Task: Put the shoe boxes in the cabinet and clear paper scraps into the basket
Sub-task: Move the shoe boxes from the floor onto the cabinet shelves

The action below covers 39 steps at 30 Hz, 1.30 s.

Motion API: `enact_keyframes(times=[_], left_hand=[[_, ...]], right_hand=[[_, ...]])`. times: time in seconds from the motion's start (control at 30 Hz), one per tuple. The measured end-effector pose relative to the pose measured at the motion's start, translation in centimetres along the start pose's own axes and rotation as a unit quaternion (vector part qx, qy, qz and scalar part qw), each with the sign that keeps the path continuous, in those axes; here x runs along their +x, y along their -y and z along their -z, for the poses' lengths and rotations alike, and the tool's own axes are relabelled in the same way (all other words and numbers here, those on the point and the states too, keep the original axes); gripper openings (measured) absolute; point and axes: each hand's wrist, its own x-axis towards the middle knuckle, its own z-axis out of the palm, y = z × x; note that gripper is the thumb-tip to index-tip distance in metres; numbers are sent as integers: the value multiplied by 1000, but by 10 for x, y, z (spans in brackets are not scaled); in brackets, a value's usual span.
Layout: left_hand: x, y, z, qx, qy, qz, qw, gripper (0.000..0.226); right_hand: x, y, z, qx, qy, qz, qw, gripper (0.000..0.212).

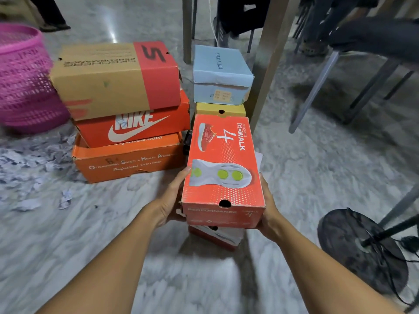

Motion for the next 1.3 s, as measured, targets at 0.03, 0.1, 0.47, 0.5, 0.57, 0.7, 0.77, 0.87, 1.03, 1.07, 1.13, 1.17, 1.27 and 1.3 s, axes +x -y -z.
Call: enact_keyframes(times=[0.03,0.1,0.47,0.5,0.57,0.7,0.77,0.87,1.03,1.07,1.13,1.17,1.27,1.3], left_hand=[[-8,5,1,-1,5,5,1000,87],[-25,14,1,-4,24,14,1000,83],[-119,76,31,-133,-51,62,988,86],[-127,79,39,-138,-63,62,986,89],[-145,83,60,-138,-96,62,984,93],[-181,93,97,-171,-166,42,970,87],[-197,98,112,-188,-181,21,965,75],[-211,107,133,-210,-219,8,953,77],[-206,113,157,-230,-264,-1,937,65],[-203,112,159,-230,-273,0,934,64],[-197,109,165,-221,-281,7,934,67],[-194,108,167,-216,-284,12,934,69],[-188,103,170,-207,-298,-4,932,74],[-186,103,171,-203,-309,-12,929,77]], right_hand=[[-7,-4,1,-5,5,6,1000,61],[-19,-14,5,-2,14,20,1000,59],[-28,3,-44,-25,211,-13,977,59],[-26,2,-54,-37,226,-13,973,59],[-24,-2,-82,-50,249,-16,967,62],[-19,-11,-145,-66,318,-12,946,63],[-14,-16,-177,-81,347,-15,934,58],[-12,-23,-217,-91,382,-21,919,58],[0,-36,-252,-89,404,3,911,44],[4,-38,-257,-92,390,3,916,43],[10,-39,-262,-109,357,8,928,39],[13,-39,-263,-110,349,15,931,39],[20,-35,-263,-119,338,24,933,59],[19,-32,-264,-117,344,20,931,66]])
